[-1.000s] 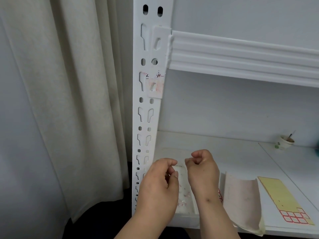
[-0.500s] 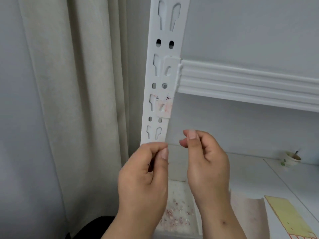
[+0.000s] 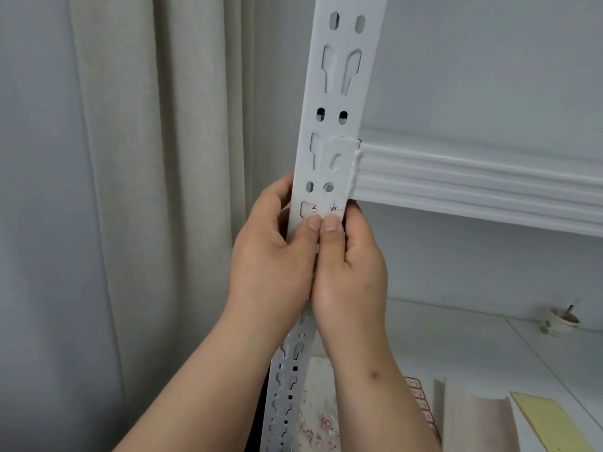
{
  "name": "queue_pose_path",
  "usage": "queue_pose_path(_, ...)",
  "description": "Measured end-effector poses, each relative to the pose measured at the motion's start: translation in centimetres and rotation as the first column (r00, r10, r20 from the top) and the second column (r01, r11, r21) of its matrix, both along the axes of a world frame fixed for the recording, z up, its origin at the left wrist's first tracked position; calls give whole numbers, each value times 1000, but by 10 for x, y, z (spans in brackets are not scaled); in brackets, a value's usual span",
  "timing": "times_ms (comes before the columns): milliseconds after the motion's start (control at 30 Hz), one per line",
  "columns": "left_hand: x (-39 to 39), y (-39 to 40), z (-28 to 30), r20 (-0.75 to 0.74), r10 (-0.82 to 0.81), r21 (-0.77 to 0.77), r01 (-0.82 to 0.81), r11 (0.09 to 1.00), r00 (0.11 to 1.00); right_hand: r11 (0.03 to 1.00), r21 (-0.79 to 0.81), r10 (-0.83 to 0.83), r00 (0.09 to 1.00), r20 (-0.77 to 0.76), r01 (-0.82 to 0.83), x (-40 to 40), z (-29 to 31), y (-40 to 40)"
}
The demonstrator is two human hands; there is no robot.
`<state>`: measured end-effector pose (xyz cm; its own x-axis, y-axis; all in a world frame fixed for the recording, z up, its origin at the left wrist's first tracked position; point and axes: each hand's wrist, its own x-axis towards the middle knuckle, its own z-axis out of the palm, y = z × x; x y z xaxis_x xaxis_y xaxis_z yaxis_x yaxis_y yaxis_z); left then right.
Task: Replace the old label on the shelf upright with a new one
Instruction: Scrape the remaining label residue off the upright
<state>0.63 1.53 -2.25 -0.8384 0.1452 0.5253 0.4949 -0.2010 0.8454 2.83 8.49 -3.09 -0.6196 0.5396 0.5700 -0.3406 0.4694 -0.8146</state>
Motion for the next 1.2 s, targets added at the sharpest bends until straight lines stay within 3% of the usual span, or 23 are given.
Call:
queue_pose_path(267, -10, -1, 0, 115, -217, 262, 181, 948, 969, 994, 77, -77, 997, -2, 77, -6, -7, 0)
queue_pose_path(967, -13, 2, 3, 113, -215, 308, 171, 936, 970, 985, 117, -127, 992, -27, 129, -10, -13, 0)
queue_pose_path(1200, -17, -2, -1, 105, -288, 347, 236, 908, 952, 980, 142, -131, 990, -42, 136, -9, -14, 1)
